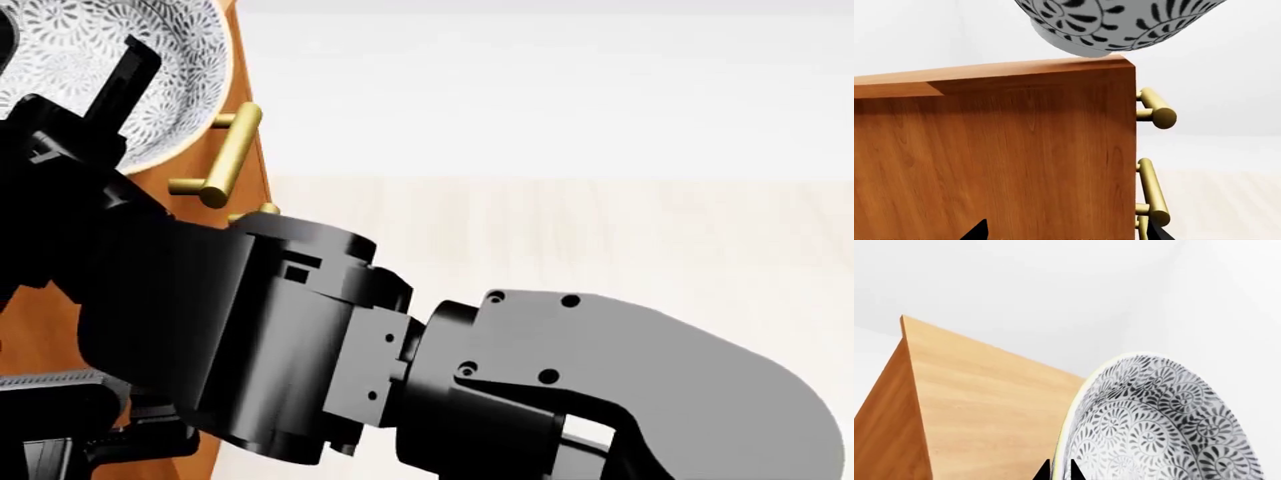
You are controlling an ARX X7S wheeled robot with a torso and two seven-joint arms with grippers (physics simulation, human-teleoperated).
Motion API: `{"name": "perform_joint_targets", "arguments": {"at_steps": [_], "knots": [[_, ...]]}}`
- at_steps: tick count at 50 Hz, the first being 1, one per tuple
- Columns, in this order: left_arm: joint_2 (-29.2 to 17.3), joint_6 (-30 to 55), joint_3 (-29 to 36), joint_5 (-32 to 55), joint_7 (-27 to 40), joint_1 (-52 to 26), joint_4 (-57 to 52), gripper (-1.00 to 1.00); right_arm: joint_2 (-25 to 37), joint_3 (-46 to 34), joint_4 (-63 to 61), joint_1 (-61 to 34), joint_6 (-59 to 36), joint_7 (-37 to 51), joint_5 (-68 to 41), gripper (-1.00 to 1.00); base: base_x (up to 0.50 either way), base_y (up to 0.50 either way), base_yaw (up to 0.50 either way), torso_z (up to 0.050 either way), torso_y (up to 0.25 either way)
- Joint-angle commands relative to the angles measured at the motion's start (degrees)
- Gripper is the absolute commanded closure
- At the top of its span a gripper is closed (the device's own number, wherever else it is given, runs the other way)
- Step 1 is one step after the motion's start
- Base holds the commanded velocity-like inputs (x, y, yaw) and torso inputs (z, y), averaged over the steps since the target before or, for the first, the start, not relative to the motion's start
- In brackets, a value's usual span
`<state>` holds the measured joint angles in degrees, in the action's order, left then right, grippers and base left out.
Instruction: Close the top drawer of the cabinet and put the bowl on top of it.
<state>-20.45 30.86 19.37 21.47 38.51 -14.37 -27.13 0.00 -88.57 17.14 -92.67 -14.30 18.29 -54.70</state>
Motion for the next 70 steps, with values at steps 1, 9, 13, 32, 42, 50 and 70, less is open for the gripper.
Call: {"name": "perform_joint_targets", "arguments": {"at_steps": [1,9,13,32,42,50,70], "knots": [[-0.04,0.00,0.08,0.17,0.15,0.02,0.02,-1.00,0.00,-0.38,0.16,-0.46,-2.44,1.05,-0.02,-1.00,0.00,0.00,0.00,0.000,0.000],[-0.08,-0.12,0.21,0.23,0.24,0.19,-0.03,-1.00,0.00,-0.35,-1.55,-1.03,-1.55,2.13,-0.52,-1.00,0.00,0.00,0.00,0.000,0.000],[-0.19,-0.05,0.10,0.37,0.28,0.17,-0.11,-1.00,0.00,-0.39,-1.98,-1.30,-1.30,1.74,-0.68,-1.00,0.00,0.00,0.00,0.000,0.000],[-0.12,0.50,0.97,0.10,0.83,-0.21,-0.66,-1.00,0.00,-0.29,-2.09,-7.37,-0.32,4.66,-3.72,-1.00,0.00,0.00,0.00,0.000,0.000],[-0.21,-0.15,1.60,-0.31,0.81,0.29,-0.49,-1.00,2.13,3.59,-1.92,-20.23,3.60,7.82,-11.29,-1.00,0.00,0.00,0.00,0.000,0.000],[-0.08,-1.13,1.56,-0.45,0.64,0.34,0.96,-1.00,12.92,7.35,-13.86,-26.61,1.17,14.47,-12.92,-1.00,0.00,0.00,0.00,0.000,0.000],[-0.77,-0.53,0.93,-0.18,1.29,0.09,0.33,-1.00,39.61,5.43,-35.55,-36.88,-15.43,23.76,-16.26,-1.00,0.00,0.00,0.00,0.000,0.000]]}}
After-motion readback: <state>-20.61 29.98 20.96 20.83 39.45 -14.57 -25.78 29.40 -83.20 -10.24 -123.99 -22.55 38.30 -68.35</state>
